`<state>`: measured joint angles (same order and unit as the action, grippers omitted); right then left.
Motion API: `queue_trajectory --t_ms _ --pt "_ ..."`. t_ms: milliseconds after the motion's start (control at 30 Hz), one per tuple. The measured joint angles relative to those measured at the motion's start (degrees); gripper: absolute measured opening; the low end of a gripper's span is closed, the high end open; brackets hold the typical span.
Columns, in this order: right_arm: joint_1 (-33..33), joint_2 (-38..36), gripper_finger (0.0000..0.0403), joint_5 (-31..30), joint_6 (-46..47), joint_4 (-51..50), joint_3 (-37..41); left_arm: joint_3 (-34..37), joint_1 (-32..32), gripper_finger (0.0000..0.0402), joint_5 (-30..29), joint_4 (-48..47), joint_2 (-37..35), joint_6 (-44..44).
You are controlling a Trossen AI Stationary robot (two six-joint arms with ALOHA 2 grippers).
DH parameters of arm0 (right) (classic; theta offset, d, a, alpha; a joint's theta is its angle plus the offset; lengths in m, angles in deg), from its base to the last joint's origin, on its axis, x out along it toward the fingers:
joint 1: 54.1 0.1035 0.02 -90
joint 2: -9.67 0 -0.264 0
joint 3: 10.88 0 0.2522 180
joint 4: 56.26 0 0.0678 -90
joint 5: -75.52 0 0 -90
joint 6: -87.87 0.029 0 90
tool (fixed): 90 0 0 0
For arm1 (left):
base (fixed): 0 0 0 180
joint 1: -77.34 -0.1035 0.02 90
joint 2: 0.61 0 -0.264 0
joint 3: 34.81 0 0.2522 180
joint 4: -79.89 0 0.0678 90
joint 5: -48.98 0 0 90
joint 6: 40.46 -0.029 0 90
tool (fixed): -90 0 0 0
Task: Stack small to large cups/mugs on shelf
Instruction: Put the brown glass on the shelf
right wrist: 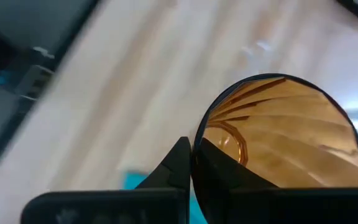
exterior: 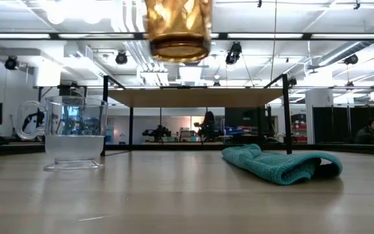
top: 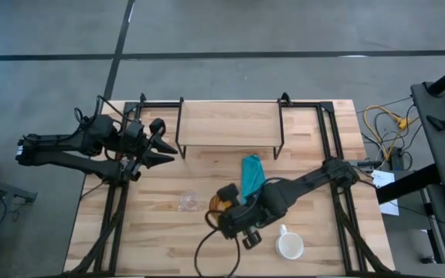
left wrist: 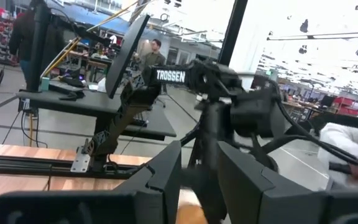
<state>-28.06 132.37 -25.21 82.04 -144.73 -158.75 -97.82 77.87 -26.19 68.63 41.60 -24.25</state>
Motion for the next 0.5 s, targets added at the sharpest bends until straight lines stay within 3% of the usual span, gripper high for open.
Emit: queue_trajectory --t_ms 367,500 --pt "-6.25 -11.93 0.0012 -17.48 16.04 -15.30 -0.28 0.02 -0.04 0.0086 0.02 -0.05 -0.15 5.96" --pt "-10.21 -17.22 0.0012 -19.03 19.71 -14.98 -0.28 0.02 -0.02 0.0086 0.00 -0.30 -0.04 5.94"
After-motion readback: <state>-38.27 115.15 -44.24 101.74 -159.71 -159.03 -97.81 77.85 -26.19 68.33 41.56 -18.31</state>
